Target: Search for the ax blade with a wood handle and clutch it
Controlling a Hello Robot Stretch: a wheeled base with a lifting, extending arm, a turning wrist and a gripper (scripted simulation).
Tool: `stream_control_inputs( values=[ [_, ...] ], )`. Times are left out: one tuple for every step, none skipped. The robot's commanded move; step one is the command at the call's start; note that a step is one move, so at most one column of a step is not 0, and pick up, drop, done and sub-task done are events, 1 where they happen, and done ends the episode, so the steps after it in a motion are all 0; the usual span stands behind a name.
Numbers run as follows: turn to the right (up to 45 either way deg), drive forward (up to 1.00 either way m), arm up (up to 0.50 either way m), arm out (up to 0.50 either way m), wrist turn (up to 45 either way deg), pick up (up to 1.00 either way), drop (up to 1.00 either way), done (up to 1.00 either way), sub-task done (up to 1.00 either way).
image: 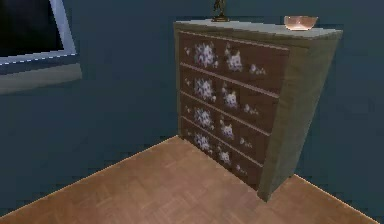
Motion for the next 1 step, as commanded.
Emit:
stream_control_inputs(
  values=[
    [0.0,0.3,0.0,0.0,0.0,0.0,0.0,0.0,0.0]
  ],
)
